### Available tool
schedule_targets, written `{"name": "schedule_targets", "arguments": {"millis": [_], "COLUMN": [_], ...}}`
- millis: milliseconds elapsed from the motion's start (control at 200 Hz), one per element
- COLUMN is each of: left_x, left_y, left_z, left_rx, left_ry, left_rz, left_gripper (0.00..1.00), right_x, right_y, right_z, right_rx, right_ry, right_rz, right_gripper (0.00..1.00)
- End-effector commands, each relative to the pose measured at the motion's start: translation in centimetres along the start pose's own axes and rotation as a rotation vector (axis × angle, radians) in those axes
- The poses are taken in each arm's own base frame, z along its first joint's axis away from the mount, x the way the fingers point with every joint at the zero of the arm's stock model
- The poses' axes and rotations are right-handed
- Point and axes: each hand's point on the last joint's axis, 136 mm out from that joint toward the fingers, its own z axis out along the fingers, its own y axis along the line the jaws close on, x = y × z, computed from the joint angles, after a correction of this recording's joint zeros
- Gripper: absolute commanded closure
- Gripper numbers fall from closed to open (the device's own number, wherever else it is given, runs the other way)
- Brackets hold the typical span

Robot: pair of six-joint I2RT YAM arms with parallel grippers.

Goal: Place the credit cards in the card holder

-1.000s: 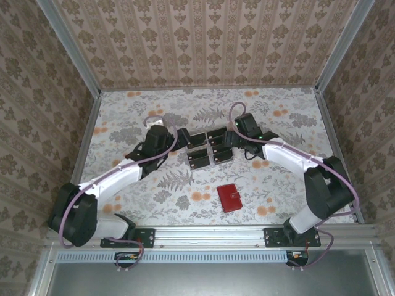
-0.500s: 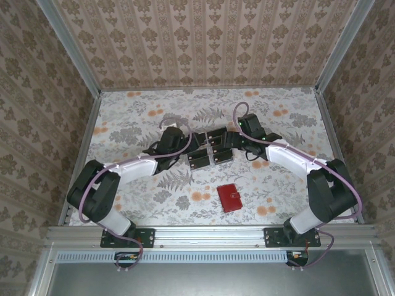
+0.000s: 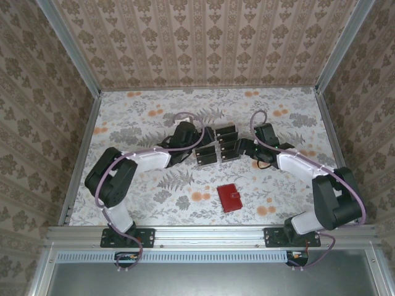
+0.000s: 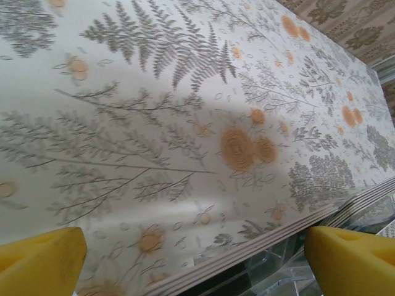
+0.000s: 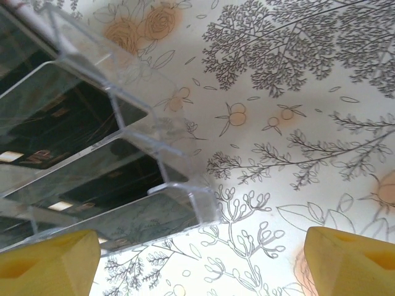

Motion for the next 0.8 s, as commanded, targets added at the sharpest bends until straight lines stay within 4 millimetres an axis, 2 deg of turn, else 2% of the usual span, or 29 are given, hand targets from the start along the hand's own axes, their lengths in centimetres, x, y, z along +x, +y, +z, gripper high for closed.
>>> {"name": "schedule_targets", "arguments": {"millis": [0, 275, 540, 655, 795], "left_x": [-0.6, -0.3, 0.3, -0.1, -2.7], "left_y": [-3.2, -7.5, -11.0, -11.5, -10.3], "left_z": [1.2, 5.0, 8.1, 8.7, 7.7], "left_rx": [0.079, 0.144, 0.218, 0.226, 0.208], "left_ry": [-0.007, 0.028, 0.084, 0.095, 0.065], "left_rz": [-0.009, 0.021, 0.034, 0.053, 0.067], "left_gripper": [0.00, 0.00, 0.00, 0.00, 0.00], "right_x": [-1.0, -1.4, -1.0, -0.7, 0.6], "right_y": [0.0, -2.3, -2.8, -2.5, -2.1], "right_z": [-1.7, -4.1, -6.0, -6.7, -7.7], "right_rx": [-0.045, -0.032, -0.043, -0.065, -0.094], "right_ry": [-0.054, -0.102, -0.123, -0.122, -0.094], "right_rz": [0.047, 0.103, 0.124, 0.135, 0.130], "right_gripper": [0.13, 0.12, 0.11, 0.12, 0.13]}}
